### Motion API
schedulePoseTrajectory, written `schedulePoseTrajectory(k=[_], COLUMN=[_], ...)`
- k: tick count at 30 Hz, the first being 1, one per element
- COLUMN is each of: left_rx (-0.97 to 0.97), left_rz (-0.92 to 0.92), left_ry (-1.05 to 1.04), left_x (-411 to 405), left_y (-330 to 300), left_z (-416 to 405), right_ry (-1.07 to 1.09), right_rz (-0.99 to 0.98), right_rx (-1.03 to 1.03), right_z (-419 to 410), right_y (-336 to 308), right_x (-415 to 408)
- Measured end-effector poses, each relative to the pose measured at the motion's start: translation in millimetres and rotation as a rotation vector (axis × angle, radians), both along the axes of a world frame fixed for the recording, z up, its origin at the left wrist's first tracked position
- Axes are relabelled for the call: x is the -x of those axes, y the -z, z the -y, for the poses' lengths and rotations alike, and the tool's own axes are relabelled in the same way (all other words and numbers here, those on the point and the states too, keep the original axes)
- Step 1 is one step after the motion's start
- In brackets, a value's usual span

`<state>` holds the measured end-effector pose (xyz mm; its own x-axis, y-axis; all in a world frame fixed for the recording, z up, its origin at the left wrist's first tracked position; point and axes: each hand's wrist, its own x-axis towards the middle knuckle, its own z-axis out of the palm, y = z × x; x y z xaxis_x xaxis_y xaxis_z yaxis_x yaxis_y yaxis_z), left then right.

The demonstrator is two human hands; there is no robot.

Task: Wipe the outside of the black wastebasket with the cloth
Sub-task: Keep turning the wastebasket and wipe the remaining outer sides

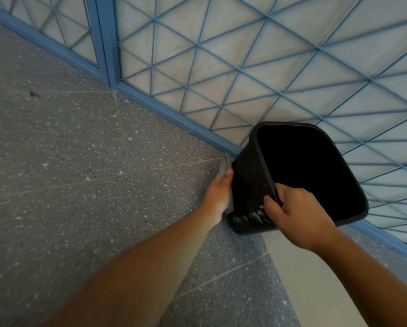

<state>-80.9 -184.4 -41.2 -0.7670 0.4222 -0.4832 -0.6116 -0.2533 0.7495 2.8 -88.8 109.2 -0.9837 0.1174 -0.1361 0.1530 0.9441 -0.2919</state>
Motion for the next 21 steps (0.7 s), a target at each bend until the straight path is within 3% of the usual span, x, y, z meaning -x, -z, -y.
schedulePoseTrajectory(k=[4,8,13,17,21], left_rx=[0.03,0.058,0.028,0.007,-0.002], left_rz=[-0.09,0.057,-0.04,0.066,-0.082], left_ry=[-0.022,-0.008,-0.101,-0.067,-0.078], left_x=[-11.2,-2.8,-9.2,-3.4,-11.4], left_y=[-3.2,-1.5,-9.0,-3.6,-10.7], left_z=[-7.5,0.0,-7.5,-2.1,-12.2], right_ry=[-0.007,0.007,0.007,0.013,0.015], right_rz=[0.005,-0.004,-0.006,-0.003,0.008], right_rx=[-0.012,-0.02,-0.026,-0.012,-0.019], right_z=[-0.1,-0.2,-1.7,-2.2,-3.3], right_y=[-1.4,-0.9,0.1,1.4,2.1], right_x=[1.4,1.4,2.2,1.0,1.8])
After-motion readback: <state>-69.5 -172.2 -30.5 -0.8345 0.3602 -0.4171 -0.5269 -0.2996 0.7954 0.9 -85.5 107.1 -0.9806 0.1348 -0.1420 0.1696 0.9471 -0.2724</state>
